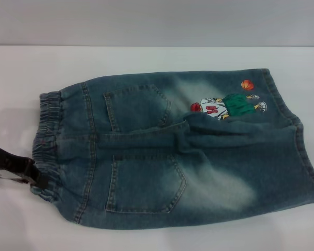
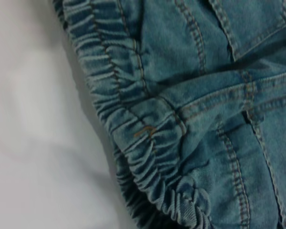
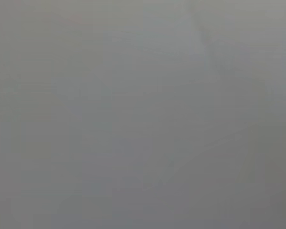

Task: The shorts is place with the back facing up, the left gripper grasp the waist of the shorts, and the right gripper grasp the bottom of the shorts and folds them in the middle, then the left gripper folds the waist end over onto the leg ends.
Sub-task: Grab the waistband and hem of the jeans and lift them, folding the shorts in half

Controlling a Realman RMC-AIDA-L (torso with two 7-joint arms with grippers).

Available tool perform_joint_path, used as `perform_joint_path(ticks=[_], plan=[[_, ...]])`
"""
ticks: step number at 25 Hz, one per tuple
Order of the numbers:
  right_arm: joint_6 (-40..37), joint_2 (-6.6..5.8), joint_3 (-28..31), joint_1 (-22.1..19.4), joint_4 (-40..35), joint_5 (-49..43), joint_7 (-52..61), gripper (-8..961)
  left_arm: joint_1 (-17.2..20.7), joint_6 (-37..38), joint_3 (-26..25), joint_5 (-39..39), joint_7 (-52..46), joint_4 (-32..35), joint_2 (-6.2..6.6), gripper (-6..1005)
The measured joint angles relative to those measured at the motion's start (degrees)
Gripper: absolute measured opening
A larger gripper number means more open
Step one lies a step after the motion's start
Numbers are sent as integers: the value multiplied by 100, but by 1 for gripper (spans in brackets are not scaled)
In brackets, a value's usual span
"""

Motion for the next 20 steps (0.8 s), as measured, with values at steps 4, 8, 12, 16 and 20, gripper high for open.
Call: perform_joint_path(ticks=[4, 8, 12, 16, 20], plan=[[502, -38, -5, -18, -332, -733, 320, 600, 0, -53, -3, -8, 0, 8, 0, 45], [1445, -102, 16, -114, -1319, -2680, 1705, 600, -9, -130, -15, -11, 2, 5, 0, 45], [1552, -148, 52, -164, -1927, -4024, 3006, 601, -17, -149, -6, -14, 4, 7, -21, 45], [1355, -203, 76, -211, -2806, -5831, 4693, 601, -59, -215, -3, -16, 49, 18, -79, 45], [924, -269, 259, -119, -3650, -7714, 6426, 601, -78, -257, -3, -17, 115, 64, -148, 45]])
